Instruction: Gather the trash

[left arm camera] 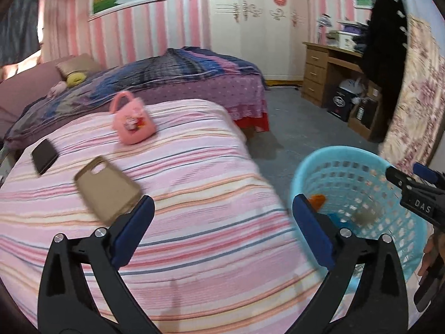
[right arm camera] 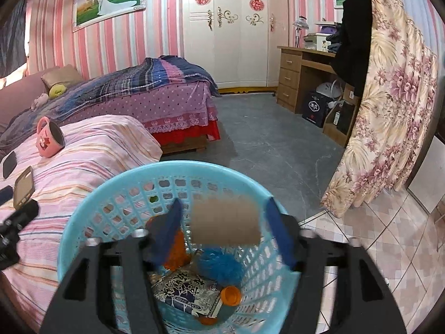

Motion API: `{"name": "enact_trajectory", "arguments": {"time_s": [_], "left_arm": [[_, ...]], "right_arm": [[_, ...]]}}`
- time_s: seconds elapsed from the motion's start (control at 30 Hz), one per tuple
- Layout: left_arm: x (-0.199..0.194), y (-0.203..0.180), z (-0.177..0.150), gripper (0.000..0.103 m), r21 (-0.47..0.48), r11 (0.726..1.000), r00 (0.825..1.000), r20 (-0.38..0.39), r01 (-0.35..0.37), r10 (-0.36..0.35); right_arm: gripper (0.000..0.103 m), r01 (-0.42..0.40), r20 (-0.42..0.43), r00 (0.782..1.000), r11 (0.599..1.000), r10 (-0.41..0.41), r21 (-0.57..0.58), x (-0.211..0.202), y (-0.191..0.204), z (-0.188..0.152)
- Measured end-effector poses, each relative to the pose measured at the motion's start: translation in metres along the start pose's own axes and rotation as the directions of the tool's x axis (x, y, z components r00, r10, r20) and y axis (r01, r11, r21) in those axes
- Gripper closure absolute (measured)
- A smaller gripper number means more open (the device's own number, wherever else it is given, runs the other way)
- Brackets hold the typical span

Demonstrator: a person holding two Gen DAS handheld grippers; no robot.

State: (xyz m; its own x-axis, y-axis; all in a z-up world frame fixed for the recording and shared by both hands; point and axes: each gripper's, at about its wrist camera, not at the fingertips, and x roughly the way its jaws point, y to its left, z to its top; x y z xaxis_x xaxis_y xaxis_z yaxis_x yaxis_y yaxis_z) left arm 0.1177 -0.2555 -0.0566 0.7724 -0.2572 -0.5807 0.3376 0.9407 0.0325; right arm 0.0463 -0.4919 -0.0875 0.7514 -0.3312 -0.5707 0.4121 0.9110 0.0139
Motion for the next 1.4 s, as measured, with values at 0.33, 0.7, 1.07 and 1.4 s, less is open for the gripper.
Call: {"name": "enact_trajectory", "arguments": {"time_s": [0.33, 0.7, 1.07, 1.4], "left_arm": [[-0.033, 0.063, -0.013, 0.006, -0.056, 0.994, 0.995, 0.026, -0.094, 0.095], [-0.089, 0.12, -0.037, 0.005, -0.08, 0.989, 0.99, 0.055, -0.128, 0.132], [-0.135, 0.137, -0.058, 0.005, -0.096, 0.988, 0.986, 0.103, -0.124, 0.134], [-0.161, 0.132, -0.063, 0.005, -0.054, 0.992, 0.979, 0.163, -0.113, 0.121]], "right_arm": [[0.007, 0.018, 0.0, 1.0, 0.999, -0.018, -0.04, -0.016, 0.028, 0.0], [0.005, -0.099, 0.025, 0.995, 0.995, 0.099, -0.011, -0.072, 0.046, -0.007], [0.005, -0.134, 0.067, 0.989, 0.991, 0.136, -0.031, -0.128, 0.107, -0.036], [0.005, -0.158, 0.107, 0.98, 0.983, 0.168, -0.093, -0.158, 0.141, -0.051]]}}
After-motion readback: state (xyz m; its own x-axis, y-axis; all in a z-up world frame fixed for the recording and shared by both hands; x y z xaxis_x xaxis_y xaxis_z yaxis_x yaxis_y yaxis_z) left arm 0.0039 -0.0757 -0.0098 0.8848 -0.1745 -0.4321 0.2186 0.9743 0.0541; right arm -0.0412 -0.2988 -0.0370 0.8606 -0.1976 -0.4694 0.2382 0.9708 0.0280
